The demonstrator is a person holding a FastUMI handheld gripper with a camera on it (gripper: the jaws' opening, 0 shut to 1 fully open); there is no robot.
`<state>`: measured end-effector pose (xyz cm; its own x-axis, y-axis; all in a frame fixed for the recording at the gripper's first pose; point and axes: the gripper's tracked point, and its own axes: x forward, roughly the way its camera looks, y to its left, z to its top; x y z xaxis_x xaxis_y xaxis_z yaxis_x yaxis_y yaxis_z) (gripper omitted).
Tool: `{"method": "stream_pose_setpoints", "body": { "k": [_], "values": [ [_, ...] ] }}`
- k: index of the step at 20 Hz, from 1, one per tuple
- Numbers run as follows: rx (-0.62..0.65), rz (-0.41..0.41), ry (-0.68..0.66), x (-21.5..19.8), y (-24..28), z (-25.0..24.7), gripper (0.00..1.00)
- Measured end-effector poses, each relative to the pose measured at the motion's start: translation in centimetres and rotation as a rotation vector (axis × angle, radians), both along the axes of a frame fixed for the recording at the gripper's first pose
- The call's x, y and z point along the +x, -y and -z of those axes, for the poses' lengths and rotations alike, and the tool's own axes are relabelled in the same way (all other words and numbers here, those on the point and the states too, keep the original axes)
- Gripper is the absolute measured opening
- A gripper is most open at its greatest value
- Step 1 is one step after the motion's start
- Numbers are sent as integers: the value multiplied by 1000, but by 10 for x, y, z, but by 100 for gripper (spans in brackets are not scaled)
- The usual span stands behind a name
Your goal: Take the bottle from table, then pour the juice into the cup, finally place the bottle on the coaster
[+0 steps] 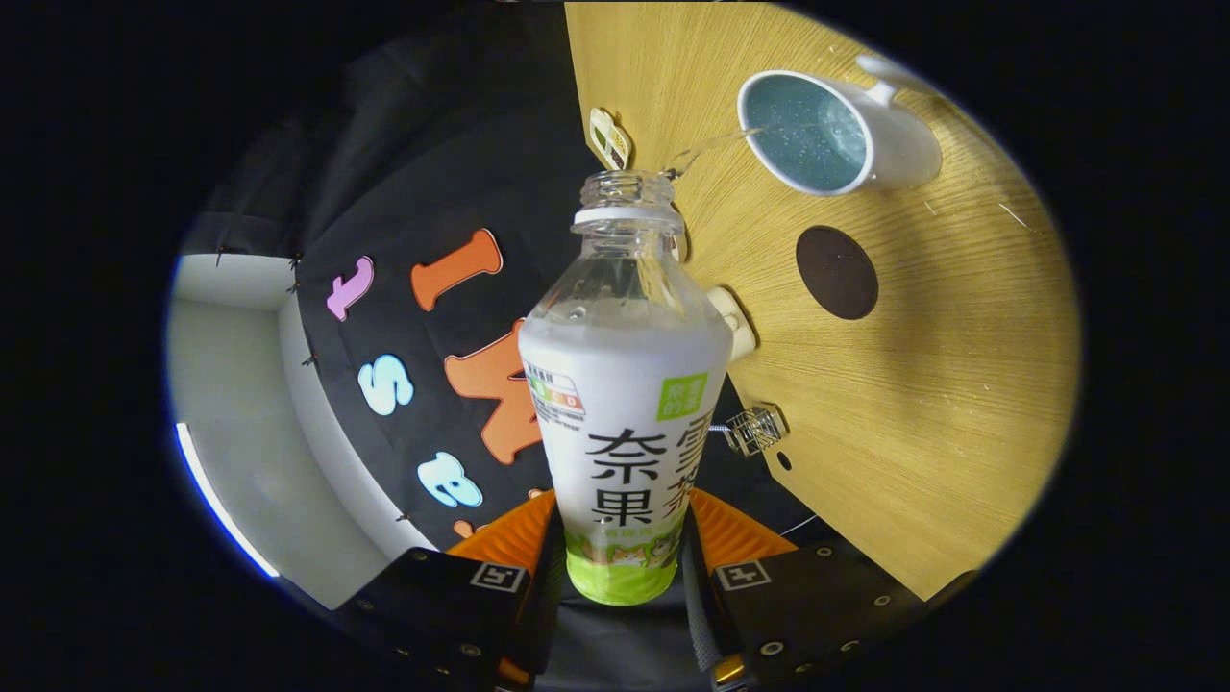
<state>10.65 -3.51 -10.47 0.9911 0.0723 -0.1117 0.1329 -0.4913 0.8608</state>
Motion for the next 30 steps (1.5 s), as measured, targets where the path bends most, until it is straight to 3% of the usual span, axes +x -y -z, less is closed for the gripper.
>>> {"method": "stream_pose_setpoints", "body": {
  "k": [18,24,30],
  "values": [
    [62,21,24,-2,3,-5,57],
    [-29,-7,-5,0,-3,4,57],
    [-259,-53,-31,1,-12,21,57]
  ]
}}
